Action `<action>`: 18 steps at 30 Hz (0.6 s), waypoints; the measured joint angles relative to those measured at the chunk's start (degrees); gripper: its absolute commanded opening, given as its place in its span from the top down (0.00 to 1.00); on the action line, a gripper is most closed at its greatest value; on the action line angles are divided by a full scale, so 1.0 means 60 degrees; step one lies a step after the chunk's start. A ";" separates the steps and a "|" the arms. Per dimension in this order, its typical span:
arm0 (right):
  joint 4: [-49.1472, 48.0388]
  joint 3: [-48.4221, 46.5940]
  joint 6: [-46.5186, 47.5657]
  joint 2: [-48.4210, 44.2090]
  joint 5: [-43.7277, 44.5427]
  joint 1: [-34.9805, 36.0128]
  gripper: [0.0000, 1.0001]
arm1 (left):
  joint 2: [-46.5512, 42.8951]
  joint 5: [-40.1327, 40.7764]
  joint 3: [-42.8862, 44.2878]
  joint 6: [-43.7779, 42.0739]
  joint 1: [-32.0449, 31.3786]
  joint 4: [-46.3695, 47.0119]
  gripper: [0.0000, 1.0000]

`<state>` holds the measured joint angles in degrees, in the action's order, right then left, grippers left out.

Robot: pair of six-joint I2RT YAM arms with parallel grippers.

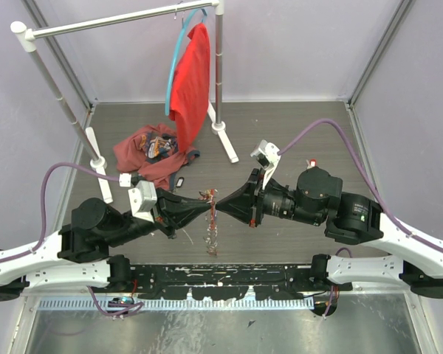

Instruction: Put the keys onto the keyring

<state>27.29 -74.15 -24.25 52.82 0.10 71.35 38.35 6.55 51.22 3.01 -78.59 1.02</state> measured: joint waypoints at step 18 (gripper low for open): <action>0.0244 0.0000 0.0590 -0.0007 0.0051 0.0000 0.58 | -0.0029 -0.0015 0.0000 -0.0029 0.0000 0.0022 1.00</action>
<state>28.75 -74.15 -20.71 52.77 0.40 71.35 38.17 6.46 51.22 2.83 -78.59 1.15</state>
